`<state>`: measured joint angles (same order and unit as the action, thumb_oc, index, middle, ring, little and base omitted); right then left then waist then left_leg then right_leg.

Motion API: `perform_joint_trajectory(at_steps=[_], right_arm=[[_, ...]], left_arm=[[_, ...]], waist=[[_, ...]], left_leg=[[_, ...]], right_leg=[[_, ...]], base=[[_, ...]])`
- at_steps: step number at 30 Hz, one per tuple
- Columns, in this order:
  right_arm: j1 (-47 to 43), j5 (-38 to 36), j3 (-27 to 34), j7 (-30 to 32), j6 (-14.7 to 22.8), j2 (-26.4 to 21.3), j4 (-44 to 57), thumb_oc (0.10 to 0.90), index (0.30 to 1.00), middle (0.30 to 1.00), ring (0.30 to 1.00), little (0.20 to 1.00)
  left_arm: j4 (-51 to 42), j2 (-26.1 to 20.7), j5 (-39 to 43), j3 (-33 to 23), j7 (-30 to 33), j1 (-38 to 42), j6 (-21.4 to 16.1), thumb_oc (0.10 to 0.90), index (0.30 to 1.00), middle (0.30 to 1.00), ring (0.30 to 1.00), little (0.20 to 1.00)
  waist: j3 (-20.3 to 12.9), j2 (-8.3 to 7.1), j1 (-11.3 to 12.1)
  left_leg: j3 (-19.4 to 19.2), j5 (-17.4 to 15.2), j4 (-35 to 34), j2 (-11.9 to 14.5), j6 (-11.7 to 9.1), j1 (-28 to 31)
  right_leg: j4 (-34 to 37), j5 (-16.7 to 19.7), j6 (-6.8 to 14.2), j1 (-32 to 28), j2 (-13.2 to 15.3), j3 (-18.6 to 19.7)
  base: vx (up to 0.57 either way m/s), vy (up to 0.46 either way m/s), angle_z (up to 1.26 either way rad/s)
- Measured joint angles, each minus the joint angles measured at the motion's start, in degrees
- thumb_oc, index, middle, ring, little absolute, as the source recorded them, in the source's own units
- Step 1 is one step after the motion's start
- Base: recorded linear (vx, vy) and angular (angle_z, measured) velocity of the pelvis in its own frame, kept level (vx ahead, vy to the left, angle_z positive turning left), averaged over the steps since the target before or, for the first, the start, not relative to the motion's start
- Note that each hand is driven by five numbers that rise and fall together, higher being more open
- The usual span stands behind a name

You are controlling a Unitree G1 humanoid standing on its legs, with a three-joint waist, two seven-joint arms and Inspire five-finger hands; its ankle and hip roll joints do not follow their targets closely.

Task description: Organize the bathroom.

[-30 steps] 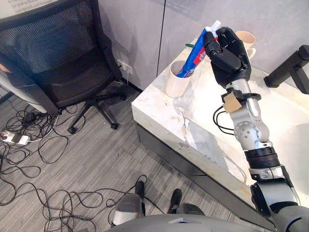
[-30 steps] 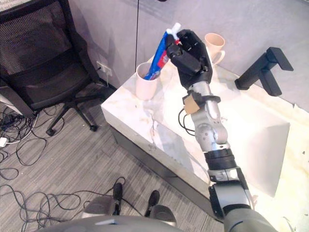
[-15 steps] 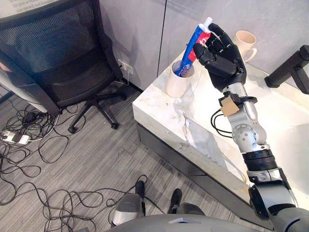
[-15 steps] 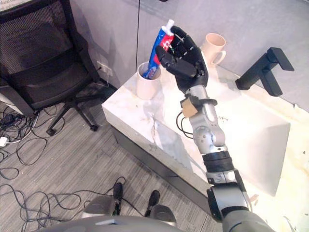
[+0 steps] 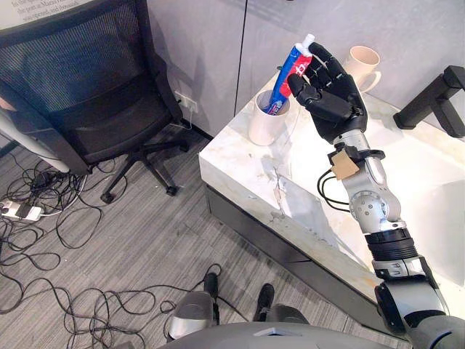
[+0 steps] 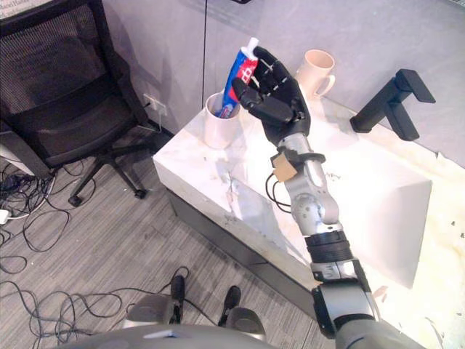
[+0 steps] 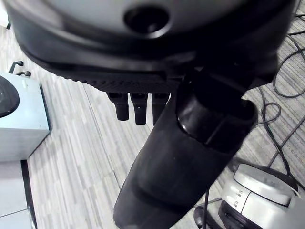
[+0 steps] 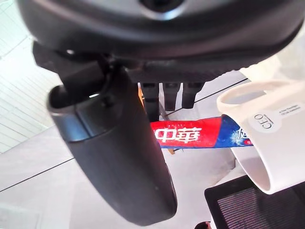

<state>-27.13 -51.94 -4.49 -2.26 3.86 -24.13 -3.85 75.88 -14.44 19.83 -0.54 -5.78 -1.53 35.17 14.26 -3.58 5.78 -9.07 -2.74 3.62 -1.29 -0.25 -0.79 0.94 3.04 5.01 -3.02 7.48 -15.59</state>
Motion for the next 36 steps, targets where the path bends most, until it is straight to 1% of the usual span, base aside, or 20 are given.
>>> perform_joint_trajectory(at_steps=[4,8,10,11,13,16,18,19,20,21,22,23,24,25,27,28,36], right_arm=[[0.0,0.06,0.0,-0.02,-0.45,-0.47,0.0,0.8,0.9,0.9,0.9,0.9],[0.24,2.29,0.02,-0.3,-0.96,-0.53,0.0,0.8,0.9,0.9,0.9,0.9],[1.56,5.92,0.12,-0.36,-1.22,-1.85,0.0,0.8,0.9,0.9,0.9,0.9],[1.56,5.92,0.12,-0.36,-1.22,-1.85,0.0,0.8,0.9,0.9,0.9,0.9],[2.97,11.38,0.2,-0.05,-1.29,-4.16,-0.16,0.8,0.9,0.9,0.9,0.9],[4.11,17.85,0.41,0.74,-1.2,-7.84,-0.56,0.8,0.9,0.9,0.9,0.9],[4.11,17.85,0.41,0.74,-1.2,-7.84,-0.56,0.8,0.9,0.9,0.9,0.9],[4.11,20.26,1.59,3.43,-1.15,-9.96,-1.36,0.8,0.9,0.9,0.9,0.9],[4.11,20.54,3.43,4.77,-0.79,-10.03,-2.27,0.8,0.9,0.9,0.9,0.9],[4.11,20.54,3.43,4.77,-0.79,-10.03,-2.27,0.8,0.9,0.9,0.9,0.9],[4.11,22.5,4.56,6.19,-0.69,-10.26,-2.52,0.8,0.9,0.9,0.9,0.9],[4.11,22.5,4.56,6.19,-0.69,-10.26,-2.52,0.8,0.9,0.9,0.9,0.9],[4.11,22.5,4.56,7.22,-0.69,-11.93,-2.51,0.8,0.9,0.9,0.9,0.9],[4.1,22.5,4.54,7.68,-0.68,-13.58,-2.5,0.8,0.9,0.9,0.9,0.9],[4.1,22.5,4.54,7.68,-0.68,-13.58,-2.5,0.8,0.9,0.9,0.9,0.9],[3.76,22.49,4.6,8.36,-0.63,-14.65,-2.41,0.8,0.9,0.9,0.9,0.9],[3.75,22.48,4.47,9.38,-0.61,-14.64,-0.58,0.8,0.9,0.9,0.9,0.9]], left_arm=[[0.0,-0.03,-0.07,0.01,-0.5,-0.01,0.0,0.8,0.9,0.9,0.9,0.9],[0.01,-0.05,-0.11,-0.03,-0.71,-0.05,0.0,0.8,0.9,0.9,0.9,0.9],[0.01,-0.08,-0.21,-0.32,-0.7,-0.09,0.0,0.8,0.9,0.9,0.9,0.9],[0.01,-0.08,-0.21,-0.32,-0.7,-0.09,0.0,0.8,0.9,0.9,0.9,0.9],[-0.13,-0.17,-0.19,-0.33,-0.69,-0.07,0.0,0.8,0.9,0.9,0.9,0.9],[-1.02,-0.26,-0.16,-0.44,-0.6,-0.27,0.08,0.8,0.9,0.9,0.9,0.9],[-1.02,-0.26,-0.16,-0.44,-0.6,-0.27,0.08,0.8,0.9,0.9,0.9,0.9],[-1.22,-0.27,-0.09,-0.44,-0.55,-0.41,0.11,0.8,0.9,0.9,0.9,0.9],[-1.2,-0.32,-0.09,-0.44,-0.4,-0.78,0.14,0.8,0.9,0.9,0.9,0.9],[-1.2,-0.32,-0.09,-0.44,-0.4,-0.78,0.14,0.8,0.9,0.9,0.9,0.9],[-1.2,-0.33,-0.07,-0.42,-0.13,-0.83,0.23,0.8,0.9,0.9,0.9,0.9],[-1.2,-0.33,-0.07,-0.42,-0.13,-0.83,0.23,0.8,0.9,0.9,0.9,0.9],[-1.22,-0.5,-0.07,-0.36,0.06,-0.83,0.27,0.8,0.9,0.9,0.9,0.9],[-1.23,-0.83,-0.06,-0.39,0.04,-0.82,0.26,0.8,0.9,0.9,0.9,0.9],[-1.23,-0.83,-0.06,-0.39,0.04,-0.82,0.26,0.8,0.9,0.9,0.9,0.9],[-1.2,-1.33,-0.07,-0.41,-0.05,-0.89,0.26,0.8,0.9,0.9,0.9,0.9],[-1.13,-1.39,-0.09,-0.4,-0.76,-1.08,0.24,0.8,0.9,0.9,0.9,0.9]], waist=[[-0.1,-0.12,-0.34],[-0.41,-0.46,-1.28],[-1.36,-0.74,-1.41],[-1.36,-0.74,-1.41],[-2.6,-1.06,-1.64],[-3.27,-1.31,-1.95],[-3.27,-1.31,-1.95],[-3.64,-1.39,-2.6],[-3.9,-1.57,-3.09],[-3.9,-1.57,-3.09],[-3.91,-1.59,-3.9],[-3.91,-1.59,-3.9],[-3.93,-1.55,-4.53],[-3.96,-1.5,-4.52],[-3.96,-1.5,-4.52],[-3.96,-1.5,-4.46],[-3.96,-1.47,-3.57]], left_leg=[[-0.06,-0.02,0.13,0.0,-0.01,-0.01],[-0.11,-0.04,0.17,0.01,-0.02,0.02],[-0.3,-0.14,0.15,0.03,0.08,0.06],[-0.3,-0.14,0.15,0.03,0.08,0.06],[-0.55,-0.19,0.11,0.01,0.14,0.2],[-0.69,-0.27,-0.01,-0.01,0.26,0.27],[-0.69,-0.27,-0.01,-0.01,0.26,0.27],[-1.05,-0.67,-0.12,0.02,0.21,0.25],[-1.5,-0.69,-0.13,0.06,0.23,0.25],[-1.5,-0.69,-0.13,0.06,0.23,0.25],[-1.63,-0.66,-0.11,0.07,0.28,0.22],[-1.63,-0.66,-0.11,0.07,0.28,0.22],[-1.61,-0.63,-0.11,0.1,0.33,0.18],[-1.61,-0.64,-0.11,0.16,0.33,0.16],[-1.61,-0.64,-0.11,0.16,0.33,0.16],[-1.74,-0.66,-0.11,0.26,0.31,0.11],[-1.74,-0.73,-0.09,0.2,0.51,0.03]], right_leg=[[-0.03,0.0,0.0,-0.04,0.02,0.05],[-0.1,0.01,0.0,-0.04,0.04,0.09],[-0.11,0.01,0.0,0.03,0.04,0.23],[-0.11,0.01,0.0,0.03,0.04,0.23],[-0.14,0.01,0.0,0.04,0.09,0.4],[-0.34,0.02,0.03,0.08,0.17,0.5],[-0.34,0.02,0.03,0.08,0.17,0.5],[-0.9,0.01,0.04,0.57,0.23,0.93],[-0.99,0.04,0.08,0.85,0.23,1.5],[-0.99,0.04,0.08,0.85,0.23,1.5],[-1.0,0.11,0.18,0.97,0.23,1.69],[-1.0,0.11,0.18,0.97,0.23,1.69],[-0.99,0.16,0.24,1.06,0.21,1.81],[-0.98,0.18,0.27,1.1,0.16,1.87],[-0.98,0.18,0.27,1.1,0.16,1.87],[-0.92,0.17,0.27,1.1,0.03,1.8],[-0.62,0.17,0.26,1.05,0.01,1.69]], base=[[0.0,0.0,0.0],[0.0,0.0,0.0],[0.0,0.0,0.0],[0.0,0.0,0.0],[-0.01,0.006,-0.04],[0.0,0.0,0.0],[-0.01,-0.001,-0.03],[-0.04,-0.004,-0.16],[-0.04,-0.004,-0.16],[-0.05,-0.005,-0.13],[-0.02,-0.003,-0.03],[-0.04,-0.004,-0.06],[-0.03,0.0,-0.04],[-0.03,0.0,-0.04],[0.0,0.0,0.0],[0.0,0.0,0.0],[0.0,0.0,0.0]])
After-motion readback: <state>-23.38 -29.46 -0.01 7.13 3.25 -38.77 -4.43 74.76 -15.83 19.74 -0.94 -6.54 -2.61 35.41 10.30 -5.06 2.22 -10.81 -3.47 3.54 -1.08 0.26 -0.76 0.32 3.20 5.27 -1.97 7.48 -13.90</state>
